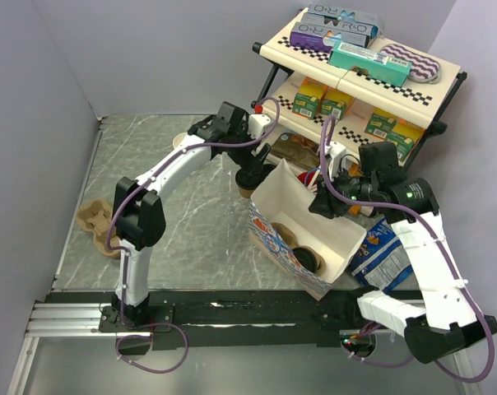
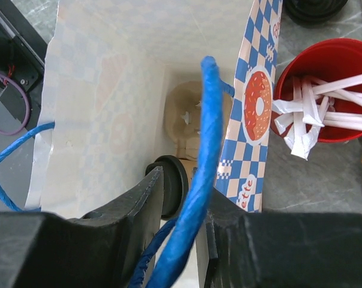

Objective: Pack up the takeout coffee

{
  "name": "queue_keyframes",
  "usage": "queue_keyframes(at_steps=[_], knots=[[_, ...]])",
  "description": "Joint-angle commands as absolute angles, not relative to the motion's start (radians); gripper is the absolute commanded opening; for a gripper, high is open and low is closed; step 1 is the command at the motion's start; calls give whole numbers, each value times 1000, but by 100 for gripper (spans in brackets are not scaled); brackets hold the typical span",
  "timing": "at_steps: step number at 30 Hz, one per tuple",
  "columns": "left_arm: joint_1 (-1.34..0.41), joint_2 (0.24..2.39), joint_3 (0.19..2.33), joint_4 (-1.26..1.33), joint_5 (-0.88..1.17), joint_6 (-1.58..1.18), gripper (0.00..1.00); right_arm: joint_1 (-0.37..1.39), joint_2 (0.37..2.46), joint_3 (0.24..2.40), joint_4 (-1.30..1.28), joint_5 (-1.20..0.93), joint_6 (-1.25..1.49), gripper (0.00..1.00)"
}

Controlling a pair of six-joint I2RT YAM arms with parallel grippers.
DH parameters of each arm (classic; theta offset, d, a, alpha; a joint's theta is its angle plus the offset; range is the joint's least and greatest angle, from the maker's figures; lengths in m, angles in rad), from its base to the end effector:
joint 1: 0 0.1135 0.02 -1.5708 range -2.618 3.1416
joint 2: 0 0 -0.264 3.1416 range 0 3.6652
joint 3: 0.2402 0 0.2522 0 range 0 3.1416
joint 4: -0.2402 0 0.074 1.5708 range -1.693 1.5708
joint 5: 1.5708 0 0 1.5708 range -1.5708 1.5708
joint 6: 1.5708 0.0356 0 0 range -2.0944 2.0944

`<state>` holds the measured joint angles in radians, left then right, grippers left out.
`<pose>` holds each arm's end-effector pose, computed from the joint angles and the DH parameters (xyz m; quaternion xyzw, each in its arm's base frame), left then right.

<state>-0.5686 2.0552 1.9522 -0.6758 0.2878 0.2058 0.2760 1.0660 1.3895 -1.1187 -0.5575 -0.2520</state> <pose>0.3904 -0.2614 0.3057 0.3960 0.8246 -0.1990 0.3516 0.1666 0.0668 0.4049 -0.3327 0.8320 0.2591 0.3605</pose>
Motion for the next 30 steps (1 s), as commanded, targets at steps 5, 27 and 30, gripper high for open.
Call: queue_keyframes(at_steps=[5, 27, 30], knots=[[-571, 2082, 2008, -762, 270, 146, 99, 265, 1098, 1445, -1131, -560, -264, 33], [-574, 2175, 2028, -798, 255, 140, 99, 264, 1121, 1445, -1121, -584, -255, 31], [-574, 2180, 2029, -798, 258, 138, 99, 264, 1120, 1440, -1120, -586, -250, 31]])
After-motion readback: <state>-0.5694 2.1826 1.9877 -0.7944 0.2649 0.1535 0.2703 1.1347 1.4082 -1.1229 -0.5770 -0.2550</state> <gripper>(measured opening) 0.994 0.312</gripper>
